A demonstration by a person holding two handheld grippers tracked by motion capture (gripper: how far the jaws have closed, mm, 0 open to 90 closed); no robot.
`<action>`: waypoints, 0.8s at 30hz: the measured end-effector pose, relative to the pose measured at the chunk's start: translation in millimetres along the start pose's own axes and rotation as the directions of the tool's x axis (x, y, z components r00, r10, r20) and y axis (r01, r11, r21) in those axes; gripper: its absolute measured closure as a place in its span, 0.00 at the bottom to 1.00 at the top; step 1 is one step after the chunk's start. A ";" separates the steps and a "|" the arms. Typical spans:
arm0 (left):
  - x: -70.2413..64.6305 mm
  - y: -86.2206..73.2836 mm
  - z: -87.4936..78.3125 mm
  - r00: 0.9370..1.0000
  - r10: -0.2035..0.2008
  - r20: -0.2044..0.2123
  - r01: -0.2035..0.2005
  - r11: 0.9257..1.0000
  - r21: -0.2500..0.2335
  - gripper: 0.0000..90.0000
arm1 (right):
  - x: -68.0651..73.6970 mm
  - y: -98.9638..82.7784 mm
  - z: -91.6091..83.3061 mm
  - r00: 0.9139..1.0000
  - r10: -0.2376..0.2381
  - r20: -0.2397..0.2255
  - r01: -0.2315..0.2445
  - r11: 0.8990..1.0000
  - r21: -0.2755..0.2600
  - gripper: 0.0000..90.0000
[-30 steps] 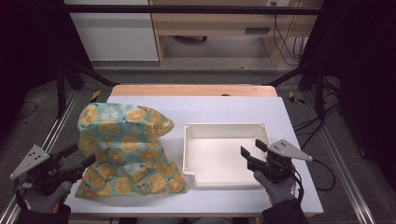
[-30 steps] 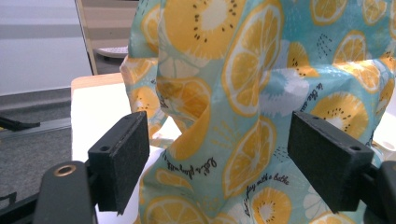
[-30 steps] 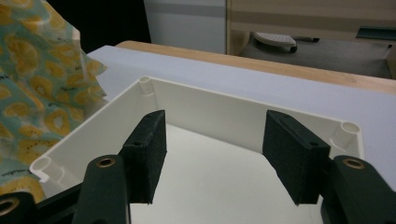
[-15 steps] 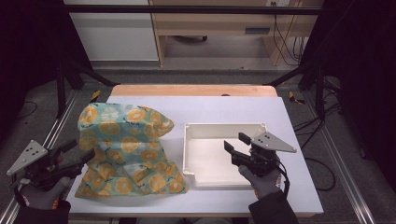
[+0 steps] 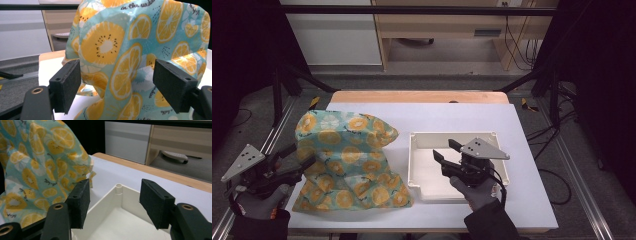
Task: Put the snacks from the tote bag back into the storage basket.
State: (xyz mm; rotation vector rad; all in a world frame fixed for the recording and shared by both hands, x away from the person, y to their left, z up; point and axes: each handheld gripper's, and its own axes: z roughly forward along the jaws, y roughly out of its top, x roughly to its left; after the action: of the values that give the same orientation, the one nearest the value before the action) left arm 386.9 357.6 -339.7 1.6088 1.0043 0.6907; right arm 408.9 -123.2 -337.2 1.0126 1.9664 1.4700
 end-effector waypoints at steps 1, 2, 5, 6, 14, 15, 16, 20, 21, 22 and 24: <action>0.0 0.6 0.3 1.000 0.001 0.000 -0.001 1.000 -0.001 0.25 | 1.3 0.2 1.5 1.000 -0.001 -0.004 0.001 1.000 0.000 0.46; 0.0 1.3 0.9 1.000 0.002 -0.001 -0.002 1.000 0.000 0.25 | 3.3 0.6 3.5 1.000 0.000 -0.009 0.000 1.000 -0.001 0.46; -0.1 2.6 2.6 1.000 0.002 -0.004 -0.002 1.000 0.002 0.25 | 9.6 1.9 9.0 1.000 -0.005 -0.026 0.005 1.000 0.001 0.47; -0.5 3.2 3.1 1.000 0.001 -0.004 -0.001 1.000 -0.001 0.26 | 14.9 3.7 13.1 0.999 -0.011 -0.042 0.011 1.000 0.007 0.48; -1.6 4.6 3.3 1.000 0.009 -0.014 -0.009 1.000 0.003 0.29 | 34.0 12.9 24.3 0.995 -0.023 -0.098 0.023 1.000 0.001 0.50; -0.5 4.4 1.7 1.000 0.005 -0.016 -0.005 1.000 -0.001 0.30 | 39.2 15.0 28.6 0.994 -0.021 -0.111 0.022 1.000 0.003 0.51; -0.5 4.4 1.7 1.000 0.005 -0.016 -0.005 1.000 -0.001 0.30 | 41.7 15.9 31.0 0.992 -0.019 -0.123 0.019 1.000 0.006 0.51; 2.0 3.7 -2.4 1.000 -0.004 -0.020 0.004 1.000 -0.007 0.34 | 51.3 18.4 41.1 0.989 -0.020 -0.146 0.022 1.000 0.010 0.53; 2.3 3.3 -3.0 1.000 -0.007 -0.020 0.006 1.000 -0.008 0.34 | 51.3 18.4 41.1 0.989 -0.020 -0.146 0.022 1.000 0.010 0.53; 3.0 2.8 -3.8 1.000 -0.011 -0.021 0.011 1.000 -0.007 0.35 | 52.6 18.6 42.6 0.989 -0.020 -0.149 0.021 1.000 0.007 0.53; 4.2 1.8 -4.9 0.999 -0.020 -0.027 0.019 1.000 -0.006 0.37 | 56.9 19.2 47.1 0.987 -0.016 -0.159 0.017 1.000 0.008 0.54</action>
State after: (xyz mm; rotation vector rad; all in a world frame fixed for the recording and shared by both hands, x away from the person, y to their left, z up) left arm 385.3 363.5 -336.9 1.5861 1.0357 0.7036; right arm 414.5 -47.4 -330.5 0.9053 2.0880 1.5775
